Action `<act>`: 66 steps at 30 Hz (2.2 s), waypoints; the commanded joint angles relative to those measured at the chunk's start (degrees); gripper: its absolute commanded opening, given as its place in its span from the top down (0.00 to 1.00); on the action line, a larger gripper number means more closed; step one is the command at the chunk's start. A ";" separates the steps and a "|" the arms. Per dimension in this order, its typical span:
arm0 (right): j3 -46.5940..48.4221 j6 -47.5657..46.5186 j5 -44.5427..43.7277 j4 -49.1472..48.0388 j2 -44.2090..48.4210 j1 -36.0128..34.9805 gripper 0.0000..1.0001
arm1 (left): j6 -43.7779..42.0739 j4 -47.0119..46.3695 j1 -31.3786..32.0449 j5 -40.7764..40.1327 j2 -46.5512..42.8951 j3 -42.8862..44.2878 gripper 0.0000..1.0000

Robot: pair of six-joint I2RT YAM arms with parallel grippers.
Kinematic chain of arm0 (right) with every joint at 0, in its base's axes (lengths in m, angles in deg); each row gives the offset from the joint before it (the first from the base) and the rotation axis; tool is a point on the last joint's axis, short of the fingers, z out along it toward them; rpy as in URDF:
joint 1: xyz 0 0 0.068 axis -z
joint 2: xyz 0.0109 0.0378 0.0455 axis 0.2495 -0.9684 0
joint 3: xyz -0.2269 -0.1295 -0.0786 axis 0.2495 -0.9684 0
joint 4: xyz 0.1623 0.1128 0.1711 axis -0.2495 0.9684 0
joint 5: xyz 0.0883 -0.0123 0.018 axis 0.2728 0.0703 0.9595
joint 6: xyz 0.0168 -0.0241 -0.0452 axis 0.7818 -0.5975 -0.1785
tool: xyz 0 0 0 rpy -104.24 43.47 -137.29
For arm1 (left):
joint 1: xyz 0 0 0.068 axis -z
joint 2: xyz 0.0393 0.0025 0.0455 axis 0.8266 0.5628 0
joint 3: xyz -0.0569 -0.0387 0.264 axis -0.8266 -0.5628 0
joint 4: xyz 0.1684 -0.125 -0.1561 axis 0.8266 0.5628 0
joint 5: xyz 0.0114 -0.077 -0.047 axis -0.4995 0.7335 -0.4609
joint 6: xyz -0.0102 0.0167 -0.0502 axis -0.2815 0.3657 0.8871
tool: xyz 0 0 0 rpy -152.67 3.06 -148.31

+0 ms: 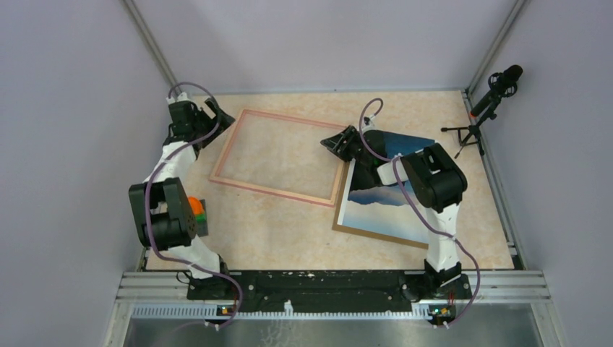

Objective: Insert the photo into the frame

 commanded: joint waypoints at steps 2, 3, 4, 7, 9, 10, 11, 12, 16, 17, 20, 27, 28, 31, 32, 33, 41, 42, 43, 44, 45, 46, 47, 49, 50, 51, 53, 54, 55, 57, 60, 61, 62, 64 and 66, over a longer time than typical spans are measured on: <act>0.60 0.24 1.44 -1.81 0.47 -1.24 0.48 | -9.38 -2.20 -2.12 -3.98 6.17 5.79 0.02; 0.51 0.56 1.59 -2.15 0.46 -1.24 0.47 | -9.61 1.15 -2.77 -3.50 8.77 7.93 0.02; 0.40 1.00 1.61 -2.31 0.50 -1.24 0.47 | -8.85 4.99 -3.39 -3.29 11.20 10.20 0.01; -0.21 1.71 1.00 -1.59 1.24 -1.24 0.46 | -8.21 7.60 -5.31 1.38 15.63 12.16 0.01; -0.51 1.80 0.45 -0.93 1.55 -1.20 0.46 | -8.68 5.19 -5.86 2.88 16.40 10.26 0.01; -0.54 1.83 0.35 -0.82 1.59 -1.24 0.46 | -8.84 5.17 -6.11 2.53 17.30 10.15 0.01; -0.65 1.94 0.20 -0.48 1.67 -1.24 0.46 | -8.36 6.34 -6.35 2.12 18.11 10.36 0.01; -0.68 2.00 -0.05 -0.35 1.73 -1.36 0.48 | -7.81 7.04 -7.09 2.24 18.66 10.04 0.01; -0.39 0.97 -1.24 1.65 1.68 -1.91 0.52 | -3.02 4.78 -9.43 6.81 19.36 6.45 0.01; -0.48 1.21 -1.29 1.70 1.87 -1.93 0.53 | -1.91 4.23 -9.98 9.00 19.73 5.73 0.01; -0.45 1.12 -1.84 1.86 2.28 -2.15 0.53 | 0.33 3.89 -11.20 14.16 20.85 4.12 0.01; -0.30 2.51 -0.54 1.54 2.44 -3.90 0.50 | 6.08 -1.54 -11.55 21.03 17.53 -5.47 0.01; -0.84 3.03 -0.54 0.87 2.58 -4.07 0.51 | 6.98 -2.49 -11.49 21.43 16.80 -6.62 0.01; -2.54 4.44 -1.14 -1.60 3.22 -4.32 0.55 | 8.39 -3.75 -11.53 21.56 15.11 -9.02 0.01; -2.73 4.66 -1.11 -2.34 3.34 -4.32 0.59 | 8.45 -3.82 -11.62 21.44 14.89 -9.25 0.01; -2.82 4.64 -1.14 -2.68 3.47 -4.31 0.64 | 8.46 -3.91 -11.60 21.31 14.72 -9.46 0.01; -0.16 -0.08 0.75 0.91 7.53 -3.55 1.00 | 10.78 -7.62 -11.76 21.56 14.81 -11.61 0.01; 0.39 0.40 1.82 0.94 7.84 -3.15 1.00 | 10.74 -7.69 -11.85 21.63 14.81 -11.49 0.01; 1.36 1.49 3.23 0.37 7.85 -2.69 1.00 | 10.67 -7.86 -11.87 21.86 14.79 -11.44 0.01; 1.88 2.96 4.46 -0.63 7.65 -2.35 1.00 | 10.72 -7.98 -11.84 21.97 14.72 -11.40 0.01; 2.47 4.90 5.49 -1.39 7.35 -2.05 1.00 | 10.80 -8.23 -11.84 22.07 14.61 -11.47 0.01; 3.26 6.65 6.39 -1.64 6.86 -1.85 1.00 | 10.86 -8.51 -11.83 22.03 14.49 -11.66 0.01; 4.13 7.88 6.97 -1.55 6.34 -1.72 1.00 | 10.91 -8.70 -11.88 22.09 14.36 -11.83 0.01; 5.49 9.74 7.62 -1.07 5.21 -1.68 1.00 | 10.91 -8.88 -11.88 22.11 14.17 -11.87 0.01; 5.83 11.05 8.06 -1.57 4.32 -1.68 1.00 | 10.92 -8.92 -11.87 22.10 14.10 -11.87 0.01; 5.92 12.72 8.41 -2.78 3.57 -1.54 1.00 | 10.96 -8.93 -11.84 22.11 14.05 -11.85 0.01; 5.63 16.40 8.63 -5.29 2.07 -1.15 1.00 | 10.92 -8.84 -11.83 22.04 14.00 -11.87 0.01; 5.59 17.85 8.87 -6.58 1.45 -0.89 1.00 | 10.96 -8.86 -11.89 22.04 14.02 -11.87 0.01; 5.71 19.40 9.17 -7.80 0.74 -0.45 1.00 | 10.99 -8.91 -11.84 22.03 14.04 -11.87 0.01; 5.82 21.63 9.68 -10.05 -0.22 0.04 1.00 | 11.00 -8.93 -11.93 21.96 14.02 -11.87 0.01; 6.06 22.85 9.95 -10.75 -0.88 0.48 1.00 | 10.83 -8.91 -11.99 21.69 13.91 -11.87 0.01; 5.98 23.33 10.19 -11.20 -1.22 0.72 1.00 | 10.84 -8.93 -11.93 21.72 13.95 -11.87 0.01; 5.94 23.87 10.56 -11.87 -1.50 1.00 1.00 | 10.83 -8.92 -11.92 21.65 13.91 -11.87 0.01; 5.32 24.93 10.84 -13.12 -1.67 1.85 1.00 | 10.74 -8.93 -11.93 21.59 13.93 -11.87 0.01; 4.75 25.49 11.03 -13.62 -1.60 2.62 1.00 | 10.89 -9.01 -11.95 21.65 14.00 -11.87 0.01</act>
